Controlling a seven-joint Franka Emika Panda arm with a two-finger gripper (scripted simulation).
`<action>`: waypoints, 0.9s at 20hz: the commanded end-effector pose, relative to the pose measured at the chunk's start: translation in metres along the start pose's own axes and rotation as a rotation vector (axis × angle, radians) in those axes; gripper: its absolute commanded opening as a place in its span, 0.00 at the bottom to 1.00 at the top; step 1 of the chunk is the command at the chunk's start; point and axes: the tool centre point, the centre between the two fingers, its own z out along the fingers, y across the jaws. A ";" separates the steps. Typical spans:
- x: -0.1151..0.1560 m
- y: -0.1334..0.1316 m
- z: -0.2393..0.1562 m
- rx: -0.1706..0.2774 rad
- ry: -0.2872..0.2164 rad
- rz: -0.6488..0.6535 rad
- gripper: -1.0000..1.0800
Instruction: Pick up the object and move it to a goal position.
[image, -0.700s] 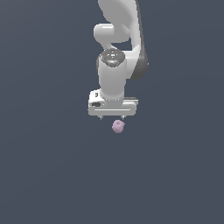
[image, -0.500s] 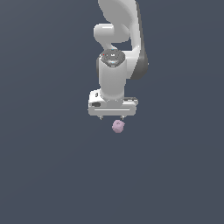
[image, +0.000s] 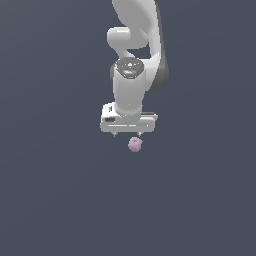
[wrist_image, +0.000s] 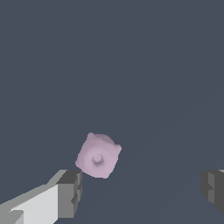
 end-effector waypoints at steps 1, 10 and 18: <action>0.000 0.000 0.000 0.000 0.000 0.002 0.96; -0.004 -0.009 0.016 0.008 0.004 0.079 0.96; -0.014 -0.025 0.046 0.021 0.010 0.235 0.96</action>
